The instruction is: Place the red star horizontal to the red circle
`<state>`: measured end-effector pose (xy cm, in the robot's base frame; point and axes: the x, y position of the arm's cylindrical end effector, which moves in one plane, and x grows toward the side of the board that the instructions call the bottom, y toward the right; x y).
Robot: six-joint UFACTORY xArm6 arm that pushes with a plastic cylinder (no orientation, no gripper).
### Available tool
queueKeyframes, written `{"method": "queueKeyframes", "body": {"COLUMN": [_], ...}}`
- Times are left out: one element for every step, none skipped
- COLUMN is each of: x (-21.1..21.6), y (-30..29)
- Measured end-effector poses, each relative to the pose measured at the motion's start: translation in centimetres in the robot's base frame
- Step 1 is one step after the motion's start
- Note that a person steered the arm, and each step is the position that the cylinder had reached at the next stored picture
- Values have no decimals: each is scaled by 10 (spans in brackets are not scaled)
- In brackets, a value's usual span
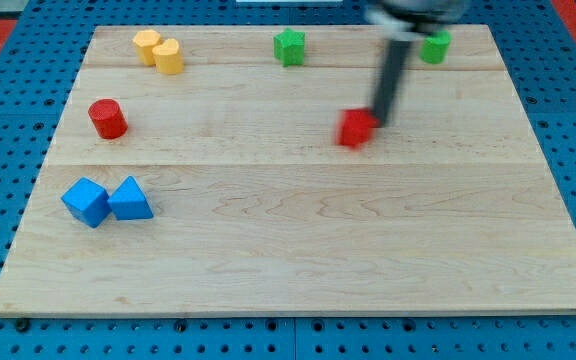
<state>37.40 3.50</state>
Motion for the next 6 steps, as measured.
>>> {"method": "queueKeyframes", "body": {"x": [-3, 5, 41, 60, 47, 30], "y": [-121, -26, -62, -107, -145, -166]}}
